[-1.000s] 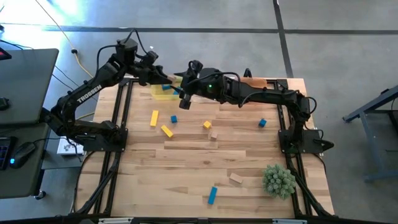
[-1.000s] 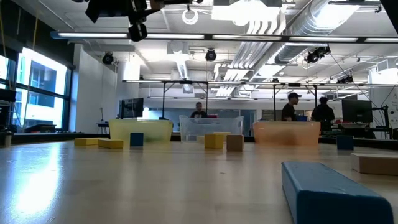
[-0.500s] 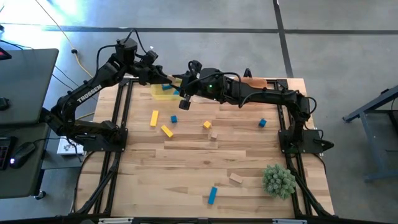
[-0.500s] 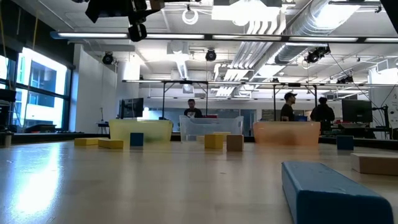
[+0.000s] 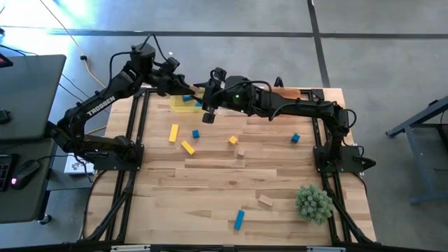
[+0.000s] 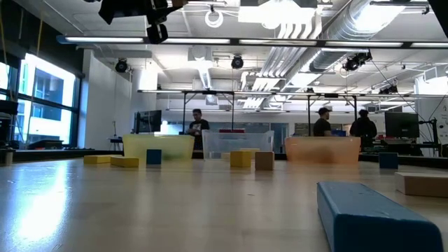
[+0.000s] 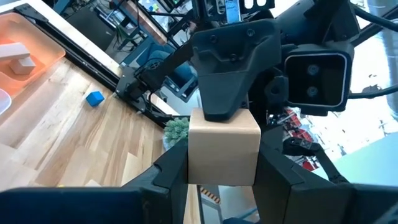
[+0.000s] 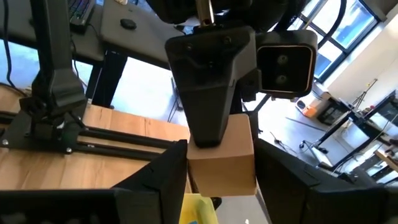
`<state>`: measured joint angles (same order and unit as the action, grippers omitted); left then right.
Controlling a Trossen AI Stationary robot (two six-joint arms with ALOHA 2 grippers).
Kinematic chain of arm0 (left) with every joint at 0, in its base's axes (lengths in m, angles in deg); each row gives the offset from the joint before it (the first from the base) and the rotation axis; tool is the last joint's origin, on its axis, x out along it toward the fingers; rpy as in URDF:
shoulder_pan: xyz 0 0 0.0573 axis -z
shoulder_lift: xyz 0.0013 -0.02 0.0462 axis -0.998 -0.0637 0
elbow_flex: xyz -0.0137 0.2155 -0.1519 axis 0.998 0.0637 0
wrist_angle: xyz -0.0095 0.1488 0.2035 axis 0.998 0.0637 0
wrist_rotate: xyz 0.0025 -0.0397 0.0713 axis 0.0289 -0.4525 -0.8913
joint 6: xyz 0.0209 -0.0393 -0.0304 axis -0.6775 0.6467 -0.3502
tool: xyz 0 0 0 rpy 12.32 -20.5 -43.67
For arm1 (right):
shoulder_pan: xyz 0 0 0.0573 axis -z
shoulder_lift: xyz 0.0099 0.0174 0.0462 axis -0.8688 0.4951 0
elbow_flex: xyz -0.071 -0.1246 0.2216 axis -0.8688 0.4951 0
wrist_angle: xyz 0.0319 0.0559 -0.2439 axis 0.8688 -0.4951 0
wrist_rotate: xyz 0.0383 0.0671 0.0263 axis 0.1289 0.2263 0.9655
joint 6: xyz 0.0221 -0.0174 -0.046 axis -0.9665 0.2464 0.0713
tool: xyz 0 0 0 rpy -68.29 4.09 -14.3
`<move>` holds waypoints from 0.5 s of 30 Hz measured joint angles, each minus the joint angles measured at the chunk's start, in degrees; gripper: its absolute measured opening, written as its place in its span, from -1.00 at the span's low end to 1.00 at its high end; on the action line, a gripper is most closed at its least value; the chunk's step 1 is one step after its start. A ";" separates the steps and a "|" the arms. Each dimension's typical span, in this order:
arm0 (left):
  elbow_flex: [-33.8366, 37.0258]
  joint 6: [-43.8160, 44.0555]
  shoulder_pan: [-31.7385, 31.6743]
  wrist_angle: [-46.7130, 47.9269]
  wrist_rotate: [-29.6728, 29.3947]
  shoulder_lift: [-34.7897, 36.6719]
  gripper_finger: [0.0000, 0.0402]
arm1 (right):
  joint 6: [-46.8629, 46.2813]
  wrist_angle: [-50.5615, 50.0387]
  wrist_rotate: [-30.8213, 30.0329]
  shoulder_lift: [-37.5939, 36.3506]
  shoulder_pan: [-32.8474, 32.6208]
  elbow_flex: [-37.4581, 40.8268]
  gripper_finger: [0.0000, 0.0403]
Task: Sort & place blocks by color
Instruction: Put the brown block into the orange bin
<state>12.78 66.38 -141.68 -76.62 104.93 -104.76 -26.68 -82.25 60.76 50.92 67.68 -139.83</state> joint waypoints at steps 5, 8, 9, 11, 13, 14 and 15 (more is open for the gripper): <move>0.00 0.74 0.46 0.00 -0.39 -0.01 -0.43 | 1.45 -0.09 -1.17 0.02 -0.03 0.00 -0.17; 0.00 0.77 1.21 -0.04 -0.60 -0.07 -0.43 | 1.44 -0.20 -2.30 0.06 -0.07 0.00 -0.24; 0.00 0.86 1.39 0.00 -0.57 -0.07 -0.43 | 1.52 -0.20 -2.69 0.07 -0.11 0.00 -0.29; 0.00 1.46 1.64 0.13 -0.62 -0.07 -0.43 | 2.15 -0.27 -2.72 0.07 -0.14 0.00 -0.41; 0.00 1.65 1.73 0.30 -1.07 -0.11 -0.42 | 2.39 -0.38 -2.79 0.07 -0.17 0.02 -0.47; 0.00 1.64 1.73 0.31 -1.28 -0.11 -0.42 | 2.38 -0.40 -2.95 0.07 -0.30 0.02 -0.47; 0.00 1.62 1.73 0.29 -1.37 -0.11 -0.40 | 2.36 -0.40 -3.16 0.07 -0.38 0.02 -0.47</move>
<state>12.78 68.00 -139.95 -76.33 103.57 -104.87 -24.32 -82.65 57.60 50.99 67.30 -139.81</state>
